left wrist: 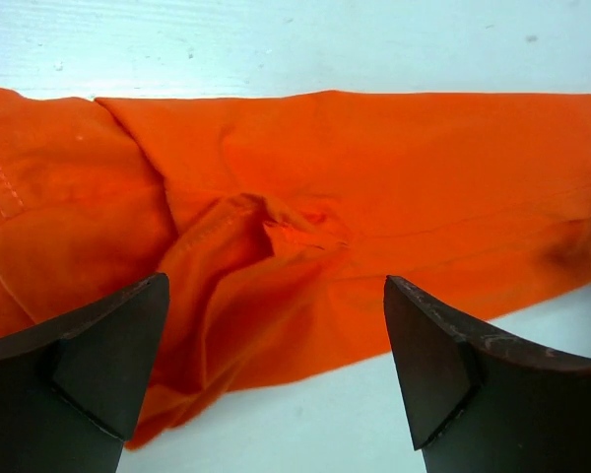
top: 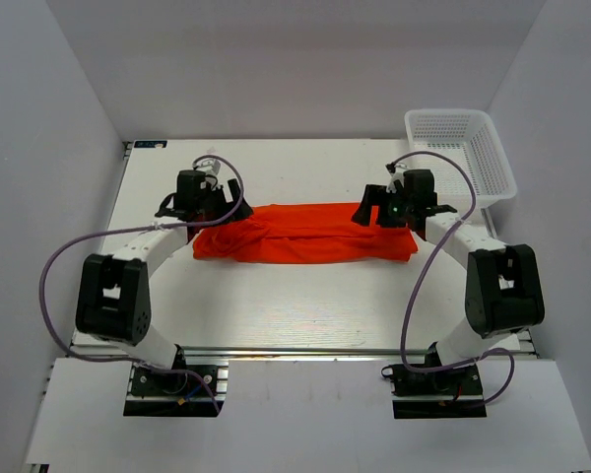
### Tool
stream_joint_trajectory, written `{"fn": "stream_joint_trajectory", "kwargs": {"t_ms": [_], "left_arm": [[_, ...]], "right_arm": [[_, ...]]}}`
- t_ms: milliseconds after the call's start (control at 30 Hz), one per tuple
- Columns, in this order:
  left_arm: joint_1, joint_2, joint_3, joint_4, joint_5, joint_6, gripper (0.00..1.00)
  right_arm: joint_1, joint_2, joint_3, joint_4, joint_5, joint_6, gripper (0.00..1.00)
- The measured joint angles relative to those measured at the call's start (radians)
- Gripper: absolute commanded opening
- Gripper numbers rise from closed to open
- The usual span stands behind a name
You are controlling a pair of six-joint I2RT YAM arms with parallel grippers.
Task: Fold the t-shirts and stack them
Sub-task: Fold the other side of the tshirt into a rectangle
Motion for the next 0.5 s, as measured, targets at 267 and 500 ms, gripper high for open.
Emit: {"fn": "stream_joint_trajectory", "kwargs": {"t_ms": [267, 500], "left_arm": [[-0.005, 0.167, 0.082, -0.027, 0.000, 0.069, 1.00], [-0.041, 0.136, -0.034, 0.049, 0.208, 0.113, 1.00]], "right_arm": [[0.002, 0.041, 0.000, 0.004, -0.032, 0.021, 0.90], [0.002, 0.041, -0.033, 0.007, -0.032, 0.032, 0.90]]}}
